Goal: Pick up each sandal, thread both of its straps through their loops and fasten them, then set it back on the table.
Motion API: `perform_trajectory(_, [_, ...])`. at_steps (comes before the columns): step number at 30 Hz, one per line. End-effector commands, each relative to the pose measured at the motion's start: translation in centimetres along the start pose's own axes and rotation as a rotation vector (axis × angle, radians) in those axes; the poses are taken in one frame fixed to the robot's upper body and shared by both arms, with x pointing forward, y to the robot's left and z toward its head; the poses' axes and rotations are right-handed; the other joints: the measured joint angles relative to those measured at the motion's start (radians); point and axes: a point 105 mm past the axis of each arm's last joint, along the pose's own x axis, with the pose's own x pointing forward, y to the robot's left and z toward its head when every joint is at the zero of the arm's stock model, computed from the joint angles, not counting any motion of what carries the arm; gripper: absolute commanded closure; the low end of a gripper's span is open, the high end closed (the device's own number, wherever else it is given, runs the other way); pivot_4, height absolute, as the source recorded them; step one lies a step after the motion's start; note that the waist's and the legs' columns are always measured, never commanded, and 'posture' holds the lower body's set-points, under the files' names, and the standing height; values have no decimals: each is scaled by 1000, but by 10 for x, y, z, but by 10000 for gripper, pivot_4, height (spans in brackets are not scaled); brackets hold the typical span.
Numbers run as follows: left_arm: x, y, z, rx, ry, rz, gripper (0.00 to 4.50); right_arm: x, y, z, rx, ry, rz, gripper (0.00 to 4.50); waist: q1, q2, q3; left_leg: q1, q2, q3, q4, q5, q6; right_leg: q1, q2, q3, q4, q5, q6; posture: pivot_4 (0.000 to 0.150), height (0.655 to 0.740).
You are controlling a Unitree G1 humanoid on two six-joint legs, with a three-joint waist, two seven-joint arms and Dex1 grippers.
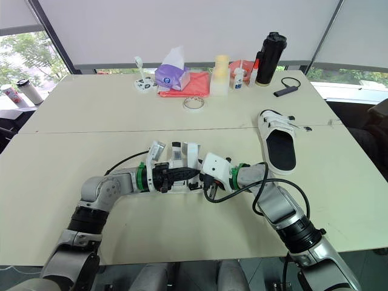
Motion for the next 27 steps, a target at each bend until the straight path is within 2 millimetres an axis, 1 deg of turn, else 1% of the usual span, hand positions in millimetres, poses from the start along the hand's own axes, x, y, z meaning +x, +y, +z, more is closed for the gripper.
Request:
perform_trajectory(1, [16, 1, -31, -24, 87, -9, 44508, 4, 9, -10, 16, 37, 32, 45000, 0, 0, -1, 0, 0, 0, 0, 0, 0, 0, 0, 0, 0, 0, 0, 1500, 7296])
perform_trajectory(8, [21, 5, -32, 13, 65, 15, 44508, 4, 9, -11, 16, 38, 31, 45000, 18, 0, -7, 0, 0, 0, 0, 0, 0, 1, 0, 0, -2, 0, 0, 1500, 7296])
perform_trajectory(10, [22, 4, -30, 11, 39, 13, 44508, 4, 9, -11, 16, 39, 31, 45000, 20, 1, -7, 0, 0, 0, 0, 0, 0, 1, 0, 0, -3, 0, 0, 1500, 7296])
perform_trajectory(14, [24, -1, -37, 16, 34, -1, 44508, 4, 10, -11, 19, 38, 30, 45000, 21, 2, -9, 0, 0, -1, 0, -1, 0, 2, 0, -1, -6, 0, 0, 1500, 7296])
perform_trajectory(19, [25, -4, -38, 32, 6, -8, 44508, 4, 10, -11, 21, 39, 30, 45000, 21, 3, -11, 0, 0, -1, 0, -1, 1, 2, 0, -2, -9, 0, 0, 1500, 7296])
perform_trajectory(27, [28, 1, -33, 137, -56, 61, 44508, 3, 10, -12, 23, 42, 31, 45000, 23, 3, -11, 0, -1, -1, 0, -2, 1, 3, -1, -2, -10, 0, 0, 1500, 7296])
